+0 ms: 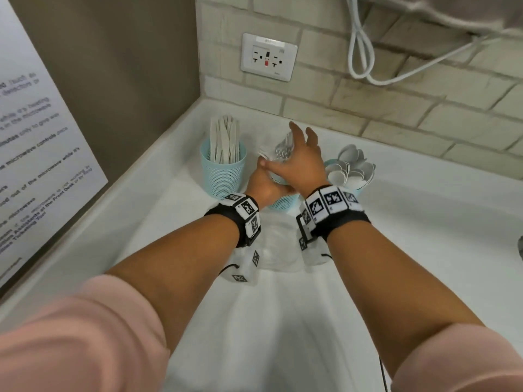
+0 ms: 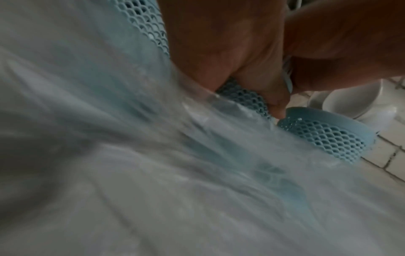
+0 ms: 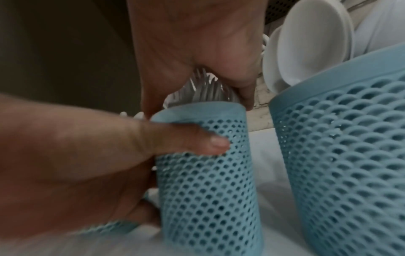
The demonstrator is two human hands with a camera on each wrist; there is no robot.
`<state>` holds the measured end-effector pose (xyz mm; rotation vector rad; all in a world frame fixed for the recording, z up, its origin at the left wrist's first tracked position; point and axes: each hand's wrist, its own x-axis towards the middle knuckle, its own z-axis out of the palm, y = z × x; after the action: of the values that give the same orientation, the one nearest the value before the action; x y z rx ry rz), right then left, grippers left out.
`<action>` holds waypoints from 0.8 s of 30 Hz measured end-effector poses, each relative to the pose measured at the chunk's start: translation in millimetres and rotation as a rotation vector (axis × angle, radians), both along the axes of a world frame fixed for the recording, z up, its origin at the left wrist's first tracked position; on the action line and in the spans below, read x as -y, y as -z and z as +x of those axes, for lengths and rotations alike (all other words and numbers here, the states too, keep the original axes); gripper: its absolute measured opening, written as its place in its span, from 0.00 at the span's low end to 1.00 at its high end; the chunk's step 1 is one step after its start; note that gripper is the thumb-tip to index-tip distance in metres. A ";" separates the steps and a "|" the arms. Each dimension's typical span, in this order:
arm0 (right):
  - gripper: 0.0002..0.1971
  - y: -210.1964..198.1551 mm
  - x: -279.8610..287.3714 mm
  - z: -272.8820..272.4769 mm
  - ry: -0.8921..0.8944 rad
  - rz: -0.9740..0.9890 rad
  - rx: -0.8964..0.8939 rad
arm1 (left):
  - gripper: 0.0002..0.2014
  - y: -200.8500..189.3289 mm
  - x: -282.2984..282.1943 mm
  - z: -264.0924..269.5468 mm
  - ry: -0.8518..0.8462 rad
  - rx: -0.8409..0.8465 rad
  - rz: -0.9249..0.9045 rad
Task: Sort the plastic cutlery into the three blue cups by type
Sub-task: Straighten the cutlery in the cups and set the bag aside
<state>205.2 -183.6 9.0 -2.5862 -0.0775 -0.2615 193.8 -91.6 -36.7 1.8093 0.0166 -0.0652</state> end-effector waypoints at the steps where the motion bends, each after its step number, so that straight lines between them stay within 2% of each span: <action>1: 0.52 -3.9 2.0 5.7 0.015 0.010 -0.024 | 0.33 13.5 -0.1 5.6 -0.022 0.009 0.051; 2: 0.52 -7.9 2.0 10.5 0.026 -0.007 -0.049 | 0.43 15.6 2.0 3.9 -0.016 -0.033 0.021; 3: 0.51 -11.6 -0.4 14.5 0.029 -0.057 -0.072 | 0.47 17.0 2.4 4.0 -0.015 -0.030 -0.003; 4: 0.51 -14.9 -5.2 17.1 0.018 -0.127 -0.090 | 0.46 19.1 3.2 5.3 -0.023 0.000 0.003; 6: 0.45 -16.8 -17.2 18.8 -0.024 -0.227 -0.118 | 0.36 17.4 4.1 4.4 -0.061 0.051 0.066; 8: 0.34 -14.0 -24.1 17.6 -0.013 -0.241 -0.065 | 0.30 16.5 2.1 3.6 -0.086 0.073 0.092; 11: 0.20 -7.5 -22.3 11.1 0.019 -0.186 0.109 | 0.38 17.0 0.3 4.3 -0.022 0.108 0.046; 14: 0.16 -2.7 -13.0 5.0 0.048 0.064 0.306 | 0.46 21.6 0.8 8.3 0.014 0.100 -0.010; 16: 0.18 0.8 -8.3 3.1 0.073 0.161 0.439 | 0.47 24.0 0.7 9.4 0.008 0.107 -0.035; 19: 0.26 2.1 -5.9 4.5 0.078 0.090 0.477 | 0.49 28.0 0.2 10.9 0.017 0.106 -0.058; 24: 0.38 -5.6 -6.2 18.4 0.080 -0.102 0.090 | 0.47 28.0 1.1 13.4 0.003 0.086 -0.047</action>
<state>223.6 -177.4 14.6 -2.6813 -0.0199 -0.4139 207.2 -92.7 -64.8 1.7638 -0.0488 0.0101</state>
